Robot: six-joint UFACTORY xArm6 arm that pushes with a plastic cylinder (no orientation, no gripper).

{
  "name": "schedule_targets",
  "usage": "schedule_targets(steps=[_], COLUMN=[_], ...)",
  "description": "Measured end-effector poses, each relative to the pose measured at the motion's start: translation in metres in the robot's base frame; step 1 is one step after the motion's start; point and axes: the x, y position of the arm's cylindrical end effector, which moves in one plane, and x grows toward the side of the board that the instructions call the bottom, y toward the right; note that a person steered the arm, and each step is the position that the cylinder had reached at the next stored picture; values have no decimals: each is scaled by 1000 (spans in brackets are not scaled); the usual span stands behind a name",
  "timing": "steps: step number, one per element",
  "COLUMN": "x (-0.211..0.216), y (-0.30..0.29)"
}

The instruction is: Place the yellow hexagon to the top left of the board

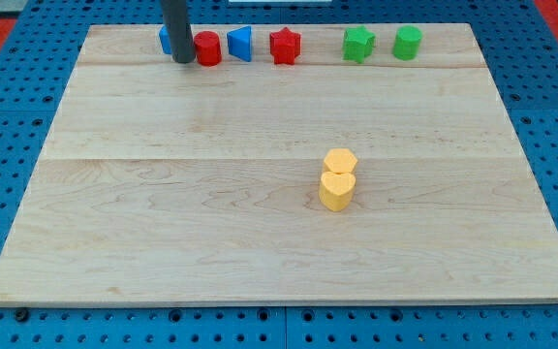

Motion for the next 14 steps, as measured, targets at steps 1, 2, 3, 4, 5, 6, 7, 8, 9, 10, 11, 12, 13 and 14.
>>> schedule_targets(steps=[1, 2, 3, 4, 5, 6, 7, 8, 9, 10, 11, 12, 13, 14], x=[10, -2, -14, 14, 76, 80, 141, 184, 187, 202, 190, 178, 211, 206], y=[23, 24, 24, 45, 117, 220, 272, 217, 127, 152, 61, -2, -2, -36])
